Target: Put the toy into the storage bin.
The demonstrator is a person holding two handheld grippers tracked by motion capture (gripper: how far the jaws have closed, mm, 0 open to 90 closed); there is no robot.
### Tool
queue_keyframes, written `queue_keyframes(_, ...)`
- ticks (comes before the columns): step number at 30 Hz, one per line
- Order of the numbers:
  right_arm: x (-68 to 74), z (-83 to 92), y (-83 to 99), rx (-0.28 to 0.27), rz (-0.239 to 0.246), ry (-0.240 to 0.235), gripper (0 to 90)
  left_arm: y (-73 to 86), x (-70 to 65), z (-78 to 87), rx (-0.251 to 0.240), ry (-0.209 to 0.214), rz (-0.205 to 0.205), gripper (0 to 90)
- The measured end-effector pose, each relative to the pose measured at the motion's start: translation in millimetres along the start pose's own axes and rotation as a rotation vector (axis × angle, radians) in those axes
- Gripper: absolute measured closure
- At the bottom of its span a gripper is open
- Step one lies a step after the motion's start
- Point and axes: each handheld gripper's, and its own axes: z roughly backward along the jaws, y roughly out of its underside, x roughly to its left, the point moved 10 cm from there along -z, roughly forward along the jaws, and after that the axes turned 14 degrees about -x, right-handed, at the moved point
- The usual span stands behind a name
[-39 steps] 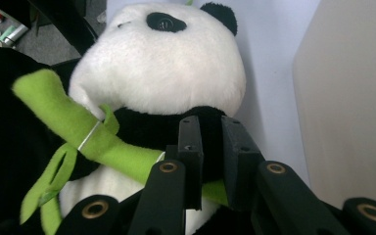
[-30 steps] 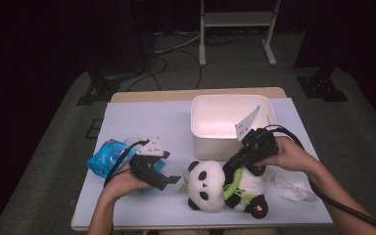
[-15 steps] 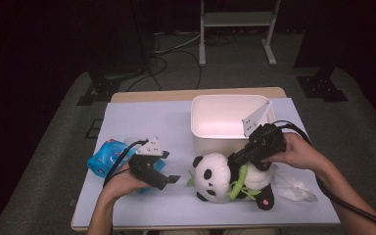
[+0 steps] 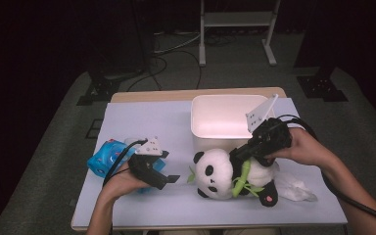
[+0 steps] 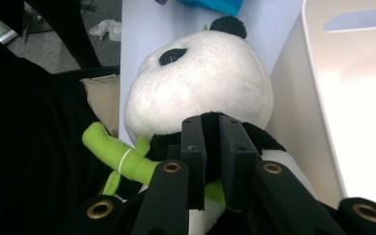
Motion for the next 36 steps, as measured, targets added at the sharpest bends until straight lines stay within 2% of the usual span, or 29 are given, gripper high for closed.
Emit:
queue_keyframes(18, -2.0, 18.4, -22.1, -0.005, 0.033, 0.018, 81.3, 3.2, 3.3, 0.4, 0.0, -0.003, 0.017, 9.6)
queue_keyframes(27, -4.9, 39.6, -44.0, -0.005, 0.073, 0.065, 81.3, 4.8, 5.3, 0.9, 0.001, -0.004, 0.025, 9.6)
queue_keyframes(36, -15.9, 62.4, -66.1, -0.012, 0.106, 0.126, 81.4, 4.5, 6.6, 1.6, -0.007, -0.008, 0.033, 9.6)
